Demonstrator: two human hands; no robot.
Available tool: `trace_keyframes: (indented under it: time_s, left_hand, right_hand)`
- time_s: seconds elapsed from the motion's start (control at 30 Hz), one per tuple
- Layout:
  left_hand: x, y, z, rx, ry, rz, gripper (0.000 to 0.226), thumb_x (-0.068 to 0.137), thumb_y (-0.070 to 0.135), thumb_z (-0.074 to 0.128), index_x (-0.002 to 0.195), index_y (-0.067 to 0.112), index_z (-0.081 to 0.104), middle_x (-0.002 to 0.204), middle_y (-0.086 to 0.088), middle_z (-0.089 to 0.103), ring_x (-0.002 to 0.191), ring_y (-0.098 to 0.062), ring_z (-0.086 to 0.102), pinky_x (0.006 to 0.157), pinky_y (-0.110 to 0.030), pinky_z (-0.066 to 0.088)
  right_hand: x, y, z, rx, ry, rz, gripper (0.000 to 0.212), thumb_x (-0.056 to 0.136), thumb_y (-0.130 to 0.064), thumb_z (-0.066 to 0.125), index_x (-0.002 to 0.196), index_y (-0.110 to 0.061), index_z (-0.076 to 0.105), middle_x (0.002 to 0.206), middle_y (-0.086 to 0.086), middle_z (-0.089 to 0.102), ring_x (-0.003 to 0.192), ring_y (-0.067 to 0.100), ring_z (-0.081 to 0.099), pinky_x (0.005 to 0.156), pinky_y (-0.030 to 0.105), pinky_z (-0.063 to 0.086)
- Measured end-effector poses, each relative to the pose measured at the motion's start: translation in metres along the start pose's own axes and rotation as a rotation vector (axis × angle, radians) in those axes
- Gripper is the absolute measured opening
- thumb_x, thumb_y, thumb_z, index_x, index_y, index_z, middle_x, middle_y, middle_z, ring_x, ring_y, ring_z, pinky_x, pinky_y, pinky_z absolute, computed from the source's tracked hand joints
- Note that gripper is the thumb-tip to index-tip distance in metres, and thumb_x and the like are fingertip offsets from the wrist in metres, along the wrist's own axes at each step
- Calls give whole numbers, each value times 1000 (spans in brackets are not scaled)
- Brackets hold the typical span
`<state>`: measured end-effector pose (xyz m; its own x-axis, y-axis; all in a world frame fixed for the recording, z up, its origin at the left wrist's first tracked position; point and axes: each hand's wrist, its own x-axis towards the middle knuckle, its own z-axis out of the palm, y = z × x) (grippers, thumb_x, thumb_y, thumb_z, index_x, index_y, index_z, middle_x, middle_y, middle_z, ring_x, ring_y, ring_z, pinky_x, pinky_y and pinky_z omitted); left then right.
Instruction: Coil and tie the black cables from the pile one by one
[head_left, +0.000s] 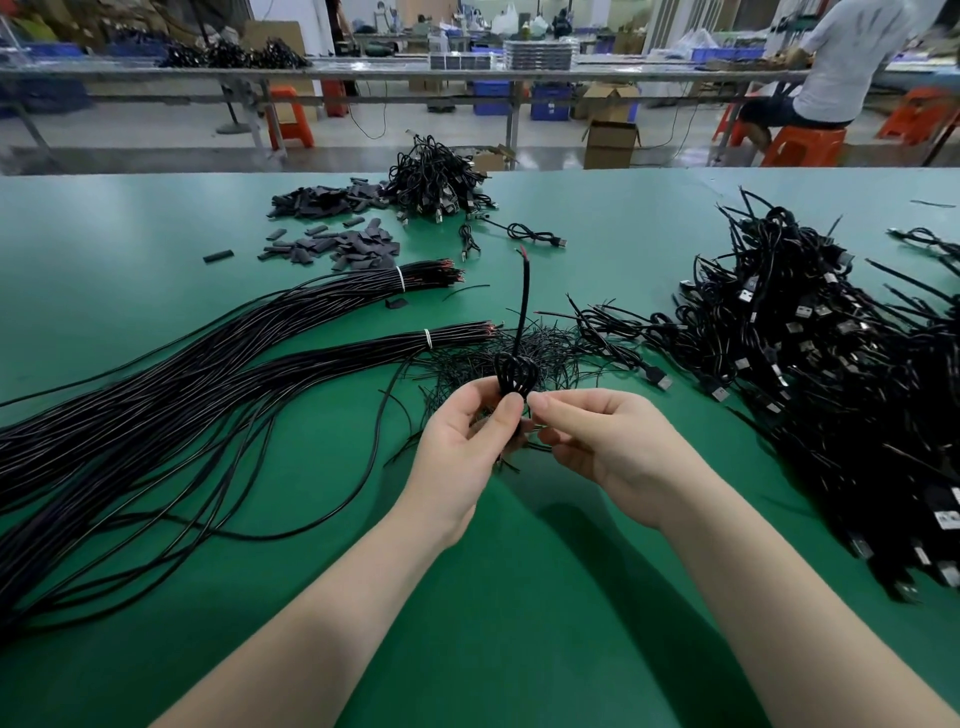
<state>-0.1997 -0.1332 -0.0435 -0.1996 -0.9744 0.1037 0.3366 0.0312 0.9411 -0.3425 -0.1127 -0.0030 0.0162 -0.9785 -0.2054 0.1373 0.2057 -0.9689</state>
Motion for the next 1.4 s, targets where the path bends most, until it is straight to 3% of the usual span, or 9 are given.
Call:
trace_keyframes:
  time_s: [0.13, 0.37, 0.5, 0.6, 0.73, 0.83, 0.93, 1.1, 1.4]
  left_hand:
    - [2, -2, -1, 10, 30, -11, 30, 74, 33, 67, 100, 18, 66, 92, 7, 72, 89, -6, 63, 84, -21, 49]
    - [3, 0, -2, 4, 85, 17, 27, 72, 32, 70, 95, 18, 70, 91, 3, 73, 91, -10, 64, 89, -28, 49]
    - [3, 0, -2, 27, 111, 13, 13, 78, 29, 72, 88, 22, 74, 91, -2, 71, 88, -14, 62, 87, -31, 49]
    - [3, 5, -3, 62, 78, -30, 8, 86, 26, 70, 84, 19, 73, 75, -1, 64, 69, -11, 57, 66, -27, 45]
    - [4, 11, -4, -85, 4, -352, 26, 88, 26, 66, 62, 23, 72, 60, 5, 55, 56, -8, 53, 55, -24, 46]
    - [4, 5, -5, -117, 33, -289, 15, 89, 23, 66, 75, 21, 72, 66, 4, 59, 60, -9, 55, 57, -23, 45]
    - [4, 1, -4, -95, 58, -64, 8, 82, 25, 72, 86, 19, 72, 78, 0, 67, 72, -12, 60, 67, -22, 51]
    - [1, -4, -1, 51, 49, 71, 10, 81, 26, 68, 87, 30, 74, 91, 6, 73, 87, -6, 66, 80, -19, 50]
    - [3, -4, -4, 50, 69, 119, 19, 76, 29, 76, 92, 24, 70, 91, 5, 75, 88, -6, 68, 79, -16, 50]
  right_hand:
    - [-1, -2, 2, 106, -18, 38, 24, 60, -27, 78, 78, -12, 75, 66, -3, 67, 61, 6, 62, 63, 19, 55]
    - [-1, 2, 8, -30, 67, -225, 4, 81, -12, 75, 80, -9, 72, 64, -2, 66, 58, 8, 57, 61, 20, 49]
    - [2, 8, 11, -499, 259, -511, 10, 85, -15, 72, 76, -19, 69, 70, -7, 69, 65, 4, 60, 66, 20, 49]
    - [4, 16, 13, -1022, 395, -949, 6, 83, -4, 69, 84, -10, 69, 82, -2, 68, 76, 18, 63, 70, 26, 48]
    - [8, 19, -2, -1338, 349, -1267, 17, 75, 9, 61, 85, -1, 69, 86, 10, 67, 78, 30, 62, 70, 31, 49]
    - [7, 15, -1, -1104, 268, -1041, 11, 81, 1, 69, 86, -8, 72, 85, 2, 69, 80, 20, 64, 71, 28, 53]
    - [4, 7, 5, -525, 259, -511, 7, 86, -26, 71, 80, -23, 74, 74, -12, 71, 69, 0, 63, 67, 14, 49]
    - [-1, 1, 8, 99, 70, 48, 25, 62, -37, 80, 67, -13, 72, 65, -2, 68, 56, 7, 60, 55, 19, 53]
    - [-4, -5, 9, 276, 14, 115, 8, 77, -12, 73, 83, -7, 72, 71, 4, 70, 58, 9, 63, 59, 20, 56]
